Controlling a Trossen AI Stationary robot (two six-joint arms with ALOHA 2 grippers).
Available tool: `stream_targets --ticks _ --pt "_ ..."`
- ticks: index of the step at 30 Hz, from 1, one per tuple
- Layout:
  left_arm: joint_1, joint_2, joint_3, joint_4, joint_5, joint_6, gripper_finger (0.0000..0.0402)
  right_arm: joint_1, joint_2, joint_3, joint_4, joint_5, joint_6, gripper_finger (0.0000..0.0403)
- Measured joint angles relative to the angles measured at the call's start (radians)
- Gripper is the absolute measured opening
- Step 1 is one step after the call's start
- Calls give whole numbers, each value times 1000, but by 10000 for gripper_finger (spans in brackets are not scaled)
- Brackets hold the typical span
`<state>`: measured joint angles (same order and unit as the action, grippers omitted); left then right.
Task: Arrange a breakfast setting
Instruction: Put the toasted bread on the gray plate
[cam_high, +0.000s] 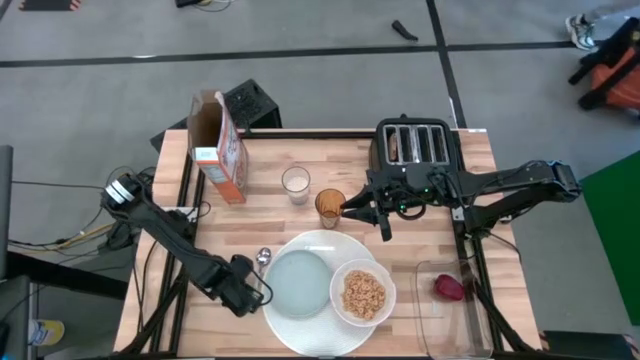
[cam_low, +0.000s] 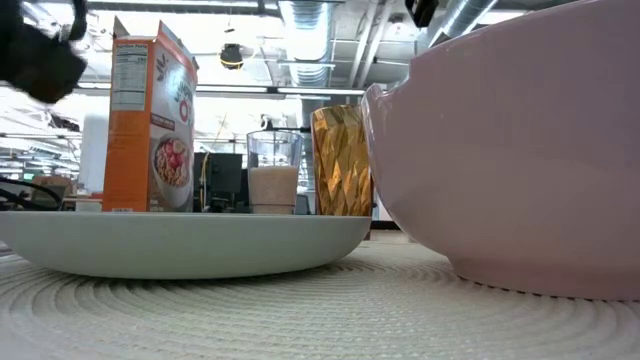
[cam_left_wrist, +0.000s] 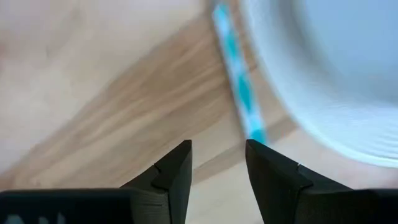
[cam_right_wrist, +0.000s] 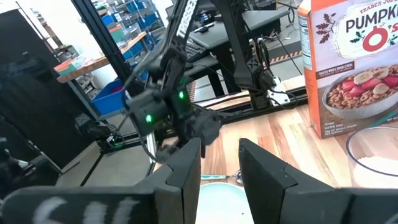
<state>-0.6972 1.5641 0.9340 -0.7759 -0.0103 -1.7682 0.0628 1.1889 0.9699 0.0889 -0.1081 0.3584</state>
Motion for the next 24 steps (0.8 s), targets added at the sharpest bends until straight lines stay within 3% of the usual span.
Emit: stream_targets --ticks 7,17,20,24 --pt "49 -147 0 -62 -167 137 137 -11 0 0 1 0 0 134" --pt "194 -325 0 -78 -521 553 137 -83 -1 56 -18 0 -4 134" --pt "237 -348 0 -62 -629 653 137 -100 -1 98 -60 5 -71 136" --pt "288 -353 0 -11 -710 810 137 -106 -1 176 -152 93 -189 152"
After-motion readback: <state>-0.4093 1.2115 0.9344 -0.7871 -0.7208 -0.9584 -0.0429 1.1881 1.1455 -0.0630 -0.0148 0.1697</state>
